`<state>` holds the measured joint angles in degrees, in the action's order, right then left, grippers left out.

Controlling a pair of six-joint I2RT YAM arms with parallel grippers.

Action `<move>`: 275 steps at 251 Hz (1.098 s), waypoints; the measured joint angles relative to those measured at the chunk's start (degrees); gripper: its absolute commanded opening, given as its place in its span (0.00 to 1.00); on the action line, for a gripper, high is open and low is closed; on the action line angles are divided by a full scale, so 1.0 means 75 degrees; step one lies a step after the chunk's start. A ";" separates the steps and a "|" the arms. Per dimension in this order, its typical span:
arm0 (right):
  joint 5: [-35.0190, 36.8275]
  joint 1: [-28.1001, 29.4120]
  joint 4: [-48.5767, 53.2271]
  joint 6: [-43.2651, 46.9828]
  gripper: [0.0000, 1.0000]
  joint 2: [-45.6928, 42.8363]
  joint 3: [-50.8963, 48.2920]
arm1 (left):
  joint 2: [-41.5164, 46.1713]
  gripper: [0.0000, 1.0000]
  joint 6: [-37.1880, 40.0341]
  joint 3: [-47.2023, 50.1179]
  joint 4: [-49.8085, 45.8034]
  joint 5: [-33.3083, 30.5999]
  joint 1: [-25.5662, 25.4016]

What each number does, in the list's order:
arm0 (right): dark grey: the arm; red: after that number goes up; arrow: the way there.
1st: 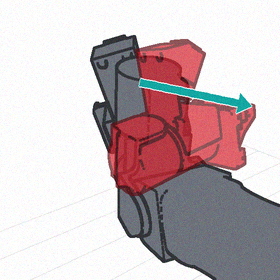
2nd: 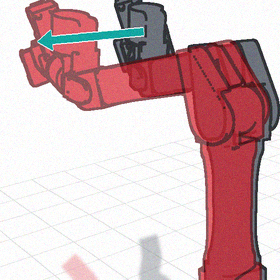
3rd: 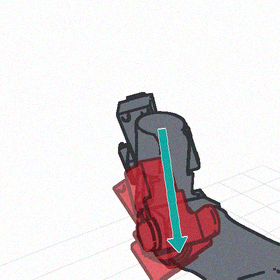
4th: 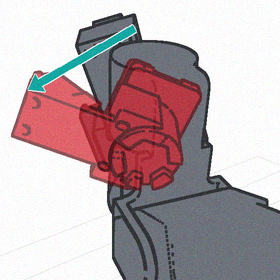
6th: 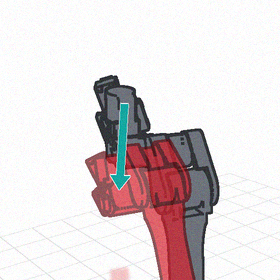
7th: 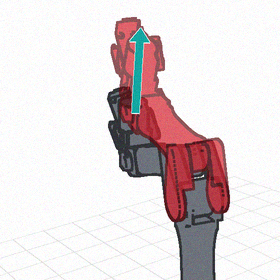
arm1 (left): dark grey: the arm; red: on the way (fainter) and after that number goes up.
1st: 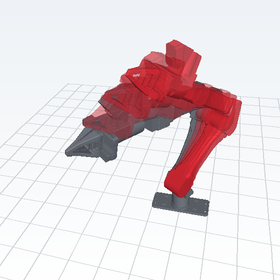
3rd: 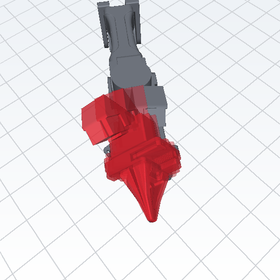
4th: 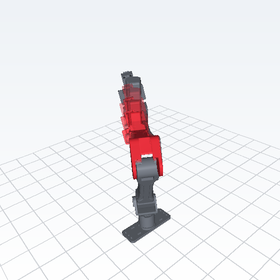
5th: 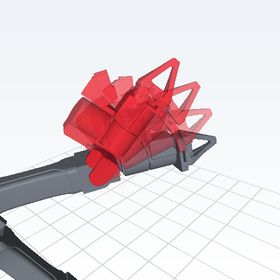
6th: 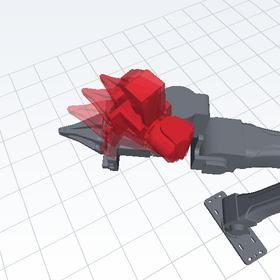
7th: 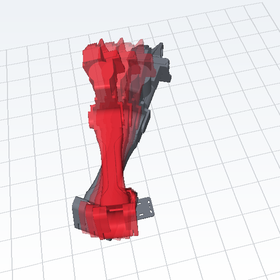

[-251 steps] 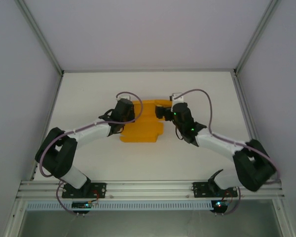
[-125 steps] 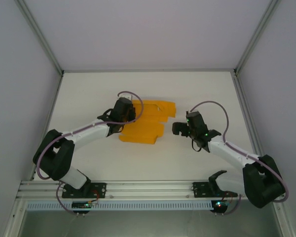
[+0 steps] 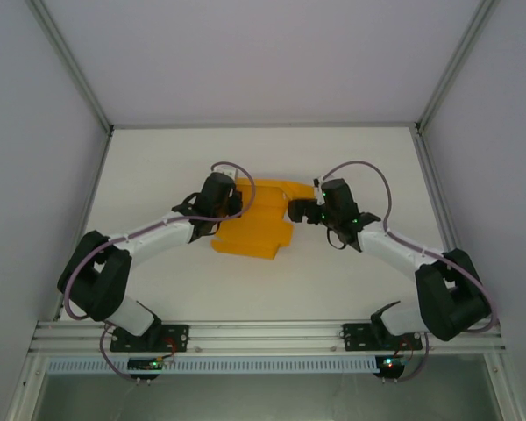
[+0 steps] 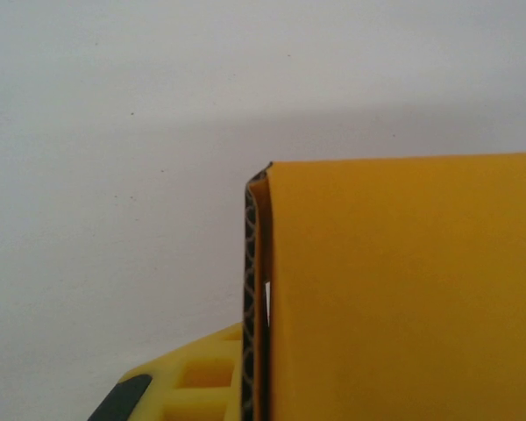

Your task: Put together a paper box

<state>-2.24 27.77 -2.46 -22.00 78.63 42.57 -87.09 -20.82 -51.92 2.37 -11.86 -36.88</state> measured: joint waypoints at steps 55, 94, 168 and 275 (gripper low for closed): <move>-0.0015 0.0213 -0.0230 0.0093 0.99 0.0562 0.0268 | -0.0163 0.00 -0.0026 0.0000 0.0050 0.0137 0.0047; 0.0219 0.0542 -0.0093 0.0146 0.99 0.1011 0.0606 | -0.0262 0.00 -0.0029 -0.0003 -0.0009 0.0149 0.0067; 0.0420 0.0490 0.0501 0.0396 0.99 0.0108 0.0347 | -0.0262 0.00 -0.0003 -0.0003 -0.0102 0.0067 0.0015; -0.0230 -0.1996 0.1623 0.0758 0.97 -0.2987 -0.0702 | -0.0262 0.00 0.0254 -0.0006 -0.0117 0.0047 0.0000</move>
<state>-3.97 12.80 9.72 -16.32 56.23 37.30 -89.06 -18.92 -51.96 1.50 -11.51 -36.88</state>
